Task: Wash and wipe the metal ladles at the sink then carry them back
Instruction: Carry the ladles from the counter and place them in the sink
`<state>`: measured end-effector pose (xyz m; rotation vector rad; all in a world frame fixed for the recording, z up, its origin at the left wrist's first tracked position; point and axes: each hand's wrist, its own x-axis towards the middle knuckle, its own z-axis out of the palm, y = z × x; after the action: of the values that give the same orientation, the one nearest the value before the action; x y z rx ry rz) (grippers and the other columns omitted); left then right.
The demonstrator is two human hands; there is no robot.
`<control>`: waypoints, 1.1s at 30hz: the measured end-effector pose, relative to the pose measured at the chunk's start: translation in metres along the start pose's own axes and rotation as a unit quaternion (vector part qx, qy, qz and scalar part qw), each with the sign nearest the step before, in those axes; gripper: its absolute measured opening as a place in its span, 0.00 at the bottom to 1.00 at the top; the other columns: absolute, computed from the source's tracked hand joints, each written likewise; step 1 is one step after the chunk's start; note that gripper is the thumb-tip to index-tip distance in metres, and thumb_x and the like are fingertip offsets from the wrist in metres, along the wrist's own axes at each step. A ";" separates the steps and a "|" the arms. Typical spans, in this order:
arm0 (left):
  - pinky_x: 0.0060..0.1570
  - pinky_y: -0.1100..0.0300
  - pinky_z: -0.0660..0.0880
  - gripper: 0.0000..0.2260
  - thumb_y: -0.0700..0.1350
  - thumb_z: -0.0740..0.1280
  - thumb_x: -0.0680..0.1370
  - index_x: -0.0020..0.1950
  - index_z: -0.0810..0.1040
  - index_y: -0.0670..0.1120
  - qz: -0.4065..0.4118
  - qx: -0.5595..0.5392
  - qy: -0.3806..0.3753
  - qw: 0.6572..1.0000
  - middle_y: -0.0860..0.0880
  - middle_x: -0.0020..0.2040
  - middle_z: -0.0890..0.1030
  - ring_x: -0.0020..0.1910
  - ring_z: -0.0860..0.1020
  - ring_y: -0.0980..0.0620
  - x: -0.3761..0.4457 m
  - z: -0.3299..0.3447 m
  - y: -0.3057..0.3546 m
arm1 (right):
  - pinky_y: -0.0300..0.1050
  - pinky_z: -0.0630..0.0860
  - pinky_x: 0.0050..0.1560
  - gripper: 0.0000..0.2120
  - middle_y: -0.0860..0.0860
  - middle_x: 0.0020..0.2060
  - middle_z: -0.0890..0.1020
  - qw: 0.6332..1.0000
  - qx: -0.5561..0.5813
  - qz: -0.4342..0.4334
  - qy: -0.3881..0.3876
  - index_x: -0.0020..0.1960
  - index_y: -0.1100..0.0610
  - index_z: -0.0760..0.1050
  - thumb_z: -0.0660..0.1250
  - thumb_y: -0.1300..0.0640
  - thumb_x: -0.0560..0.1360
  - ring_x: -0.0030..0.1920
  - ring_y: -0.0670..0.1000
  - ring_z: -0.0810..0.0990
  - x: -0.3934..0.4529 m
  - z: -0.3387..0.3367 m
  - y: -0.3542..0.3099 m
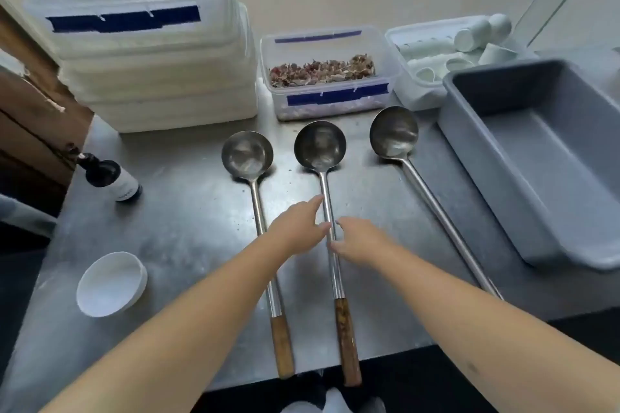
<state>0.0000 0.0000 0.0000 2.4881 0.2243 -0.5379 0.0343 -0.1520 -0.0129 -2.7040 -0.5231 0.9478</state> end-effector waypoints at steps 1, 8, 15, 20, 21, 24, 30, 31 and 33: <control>0.61 0.52 0.71 0.30 0.54 0.62 0.78 0.78 0.56 0.52 -0.023 -0.038 -0.006 0.999 0.44 0.69 0.73 0.66 0.72 0.45 0.006 0.003 -0.001 | 0.52 0.75 0.59 0.24 0.53 0.62 0.77 0.999 0.033 0.009 -0.003 0.66 0.53 0.71 0.65 0.43 0.74 0.61 0.55 0.76 0.007 0.005 0.001; 0.51 0.52 0.77 0.31 0.49 0.65 0.78 0.77 0.55 0.47 -0.121 -0.250 -0.016 0.961 0.49 0.49 0.78 0.50 0.80 0.47 0.045 0.033 -0.004 | 0.48 0.76 0.57 0.20 0.52 0.59 0.80 0.964 0.247 0.101 0.014 0.66 0.51 0.73 0.67 0.49 0.75 0.58 0.55 0.78 0.035 0.027 0.008; 0.45 0.44 0.82 0.16 0.47 0.67 0.75 0.61 0.70 0.46 -0.183 -0.334 0.001 0.925 0.45 0.47 0.79 0.49 0.82 0.41 0.064 0.044 -0.008 | 0.42 0.66 0.31 0.15 0.49 0.28 0.74 0.962 0.239 0.132 0.014 0.31 0.54 0.70 0.69 0.52 0.74 0.32 0.48 0.73 0.043 0.035 0.009; 0.42 0.42 0.82 0.09 0.44 0.69 0.75 0.53 0.73 0.48 -0.158 -0.345 -0.017 0.925 0.44 0.45 0.79 0.45 0.82 0.42 0.068 0.049 -0.012 | 0.43 0.65 0.31 0.16 0.50 0.29 0.71 0.955 0.269 0.122 -0.012 0.32 0.54 0.67 0.65 0.55 0.78 0.31 0.49 0.70 0.036 0.037 0.007; 0.42 0.42 0.82 0.08 0.44 0.69 0.75 0.52 0.74 0.47 -0.158 -0.352 -0.019 0.922 0.44 0.44 0.78 0.43 0.81 0.43 0.069 0.049 -0.011 | 0.44 0.67 0.33 0.14 0.51 0.31 0.72 0.948 0.295 0.122 -0.014 0.34 0.54 0.68 0.64 0.55 0.78 0.33 0.50 0.72 0.033 0.037 0.005; 0.45 0.41 0.82 0.06 0.42 0.68 0.77 0.52 0.74 0.43 -0.162 -0.383 -0.035 0.909 0.44 0.41 0.77 0.38 0.78 0.46 0.069 0.048 -0.008 | 0.57 0.80 0.46 0.09 0.58 0.39 0.78 0.908 0.395 0.134 -0.024 0.41 0.57 0.73 0.61 0.57 0.79 0.44 0.60 0.82 0.027 0.039 0.003; 0.46 0.48 0.81 0.04 0.37 0.68 0.75 0.48 0.77 0.39 -0.183 -0.455 -0.044 0.870 0.35 0.48 0.82 0.44 0.82 0.40 0.060 0.049 -0.003 | 0.58 0.79 0.53 0.10 0.55 0.39 0.78 0.861 0.486 0.142 -0.061 0.46 0.55 0.75 0.57 0.59 0.81 0.44 0.55 0.80 0.007 0.034 0.003; 0.48 0.47 0.81 0.04 0.36 0.68 0.75 0.48 0.77 0.37 -0.182 -0.470 -0.040 0.863 0.34 0.50 0.82 0.46 0.82 0.40 0.059 0.049 0.000 | 0.54 0.79 0.50 0.10 0.54 0.39 0.77 0.853 0.499 0.142 -0.060 0.45 0.55 0.75 0.56 0.59 0.82 0.42 0.54 0.80 0.004 0.032 0.004; 0.52 0.45 0.79 0.03 0.35 0.68 0.76 0.48 0.77 0.37 -0.177 -0.491 -0.041 0.852 0.35 0.51 0.82 0.46 0.82 0.41 0.055 0.049 0.004 | 0.51 0.76 0.46 0.11 0.53 0.39 0.78 0.840 0.520 0.140 -0.058 0.46 0.56 0.74 0.55 0.60 0.82 0.39 0.51 0.79 -0.003 0.028 0.006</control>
<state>0.0353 -0.0288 -0.0583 1.4165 0.7304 -0.4941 0.0156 -0.1554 -0.0349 -1.7306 0.3368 1.0397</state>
